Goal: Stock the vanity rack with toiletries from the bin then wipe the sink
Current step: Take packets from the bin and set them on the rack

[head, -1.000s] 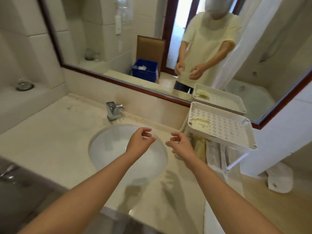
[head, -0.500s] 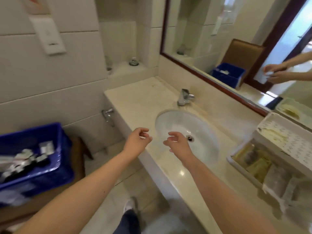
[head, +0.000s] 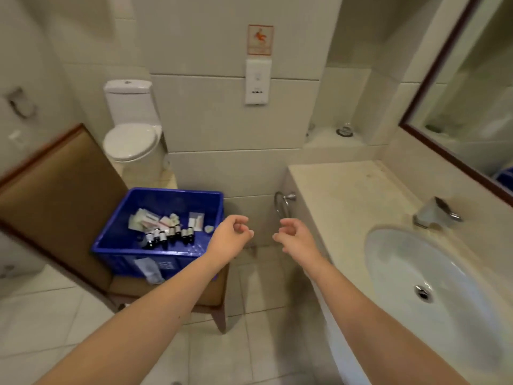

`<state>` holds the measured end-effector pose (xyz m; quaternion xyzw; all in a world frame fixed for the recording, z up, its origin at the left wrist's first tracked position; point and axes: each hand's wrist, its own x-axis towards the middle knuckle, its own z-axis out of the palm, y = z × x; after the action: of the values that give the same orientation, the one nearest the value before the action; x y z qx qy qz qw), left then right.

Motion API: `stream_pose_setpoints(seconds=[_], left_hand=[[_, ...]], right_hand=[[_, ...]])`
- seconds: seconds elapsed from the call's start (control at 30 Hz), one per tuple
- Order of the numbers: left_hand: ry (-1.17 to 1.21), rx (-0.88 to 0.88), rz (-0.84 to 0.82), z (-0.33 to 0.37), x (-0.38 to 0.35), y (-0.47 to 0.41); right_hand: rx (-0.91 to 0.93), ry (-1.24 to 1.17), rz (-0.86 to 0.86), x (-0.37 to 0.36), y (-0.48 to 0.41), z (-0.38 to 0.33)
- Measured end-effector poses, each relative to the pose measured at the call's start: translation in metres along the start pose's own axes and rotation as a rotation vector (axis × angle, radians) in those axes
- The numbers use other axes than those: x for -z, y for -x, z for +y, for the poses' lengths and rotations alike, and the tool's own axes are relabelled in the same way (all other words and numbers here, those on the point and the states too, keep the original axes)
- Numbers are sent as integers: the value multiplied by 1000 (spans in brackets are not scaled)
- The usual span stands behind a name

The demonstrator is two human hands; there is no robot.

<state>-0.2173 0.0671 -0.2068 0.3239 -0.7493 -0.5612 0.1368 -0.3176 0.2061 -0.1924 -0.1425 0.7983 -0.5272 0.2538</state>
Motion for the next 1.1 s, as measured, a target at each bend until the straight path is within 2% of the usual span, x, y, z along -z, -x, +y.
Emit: stream_pose_setpoints(seconds=[0.3,0.57,0.83,1.1], left_hand=[[-38,54,110,-49,149,-52],[-50,150,182,-101,252,-73],[18,268,247,-150,296,-94],[39,403,268,-186,322,-163]], right_hand=[[68,11,-141,-162,-47,-58],[16,30,-262,-272,-80,-79],[-17,117,-370,-336,-116,-91],[-101,172,-441,-401,-196,-90]])
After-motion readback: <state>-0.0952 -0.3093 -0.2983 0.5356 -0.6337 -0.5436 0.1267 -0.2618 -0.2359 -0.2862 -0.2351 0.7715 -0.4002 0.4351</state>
